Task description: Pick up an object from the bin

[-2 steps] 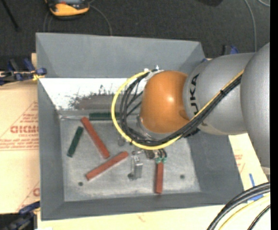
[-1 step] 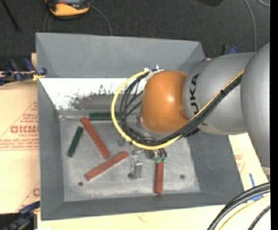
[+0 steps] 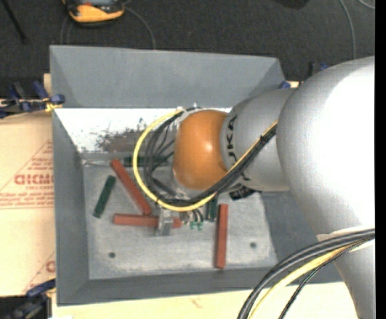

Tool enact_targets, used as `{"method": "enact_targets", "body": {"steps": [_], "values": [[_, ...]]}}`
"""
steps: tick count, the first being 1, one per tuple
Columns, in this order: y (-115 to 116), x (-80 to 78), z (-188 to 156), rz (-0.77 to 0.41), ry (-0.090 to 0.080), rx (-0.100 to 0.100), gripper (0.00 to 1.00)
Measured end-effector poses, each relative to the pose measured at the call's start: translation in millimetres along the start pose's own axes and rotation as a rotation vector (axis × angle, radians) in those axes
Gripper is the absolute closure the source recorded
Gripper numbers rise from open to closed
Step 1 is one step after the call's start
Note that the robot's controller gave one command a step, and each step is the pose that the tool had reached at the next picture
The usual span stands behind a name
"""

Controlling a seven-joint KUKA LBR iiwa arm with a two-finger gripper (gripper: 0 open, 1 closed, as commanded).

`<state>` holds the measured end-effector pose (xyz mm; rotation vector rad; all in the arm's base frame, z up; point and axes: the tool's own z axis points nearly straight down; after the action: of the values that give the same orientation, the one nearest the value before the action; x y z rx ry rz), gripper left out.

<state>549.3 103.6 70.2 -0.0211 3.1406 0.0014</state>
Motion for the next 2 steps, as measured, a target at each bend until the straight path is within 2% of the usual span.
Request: {"method": "enact_targets", "body": {"steps": [1, 2], "values": [[0.0, 0.0, 0.0, 0.0, 0.0, 0.0, 1.0], [-45.9, -35.5, -133.6, -0.123, -0.004, 0.002, 1.0]]}}
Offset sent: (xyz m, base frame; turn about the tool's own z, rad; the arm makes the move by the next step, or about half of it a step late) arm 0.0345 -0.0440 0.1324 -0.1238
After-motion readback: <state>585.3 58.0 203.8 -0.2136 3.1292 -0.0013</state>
